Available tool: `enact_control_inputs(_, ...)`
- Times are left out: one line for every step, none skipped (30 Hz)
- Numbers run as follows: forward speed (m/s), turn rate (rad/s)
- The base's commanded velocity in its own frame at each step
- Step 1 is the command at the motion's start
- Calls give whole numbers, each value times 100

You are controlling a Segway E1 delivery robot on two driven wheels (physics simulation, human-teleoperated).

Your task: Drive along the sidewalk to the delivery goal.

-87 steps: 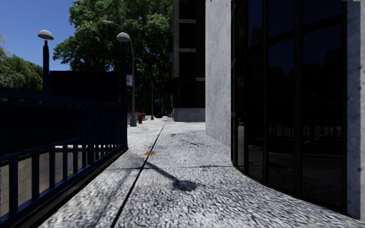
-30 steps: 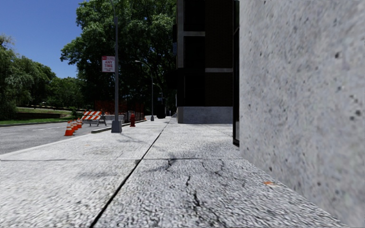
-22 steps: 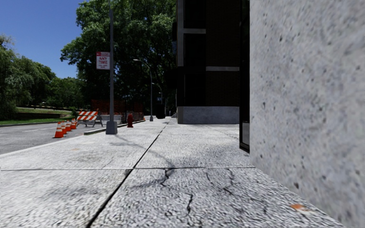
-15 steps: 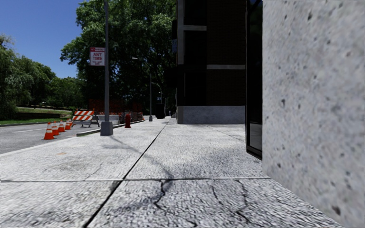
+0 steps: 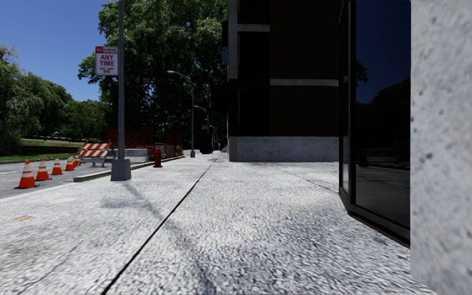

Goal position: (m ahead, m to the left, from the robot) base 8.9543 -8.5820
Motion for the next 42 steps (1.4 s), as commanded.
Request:
enact_control_inputs(200, 0)
enact_control_inputs(200, 0)
enact_control_inputs(200, 0)
enact_control_inputs(200, 0)
enact_control_inputs(200, 0)
enact_control_inputs(200, 0)
enact_control_inputs(200, 0)
enact_control_inputs(200, 0)
enact_control_inputs(200, 0)
enact_control_inputs(200, 0)
enact_control_inputs(200, 0)
enact_control_inputs(200, 0)
enact_control_inputs(200, 0)
enact_control_inputs(200, 0)
enact_control_inputs(200, 0)
enact_control_inputs(200, 0)
enact_control_inputs(200, 0)
enact_control_inputs(200, 0)
enact_control_inputs(200, 0)
enact_control_inputs(200, 0)
enact_control_inputs(200, 0)
enact_control_inputs(200, 0)
enact_control_inputs(200, 0)
enact_control_inputs(200, 0)
enact_control_inputs(200, 0)
enact_control_inputs(200, 0)
enact_control_inputs(200, 0)
enact_control_inputs(200, 0)
enact_control_inputs(200, 0)
enact_control_inputs(200, 0)
enact_control_inputs(200, 0)
enact_control_inputs(200, 0)
enact_control_inputs(200, 0)
enact_control_inputs(200, 0)
enact_control_inputs(200, 0)
enact_control_inputs(200, 0)
enact_control_inputs(200, 0)
enact_control_inputs(200, 0)
enact_control_inputs(200, 0)
enact_control_inputs(200, 0)
enact_control_inputs(200, 0)
enact_control_inputs(200, 0)
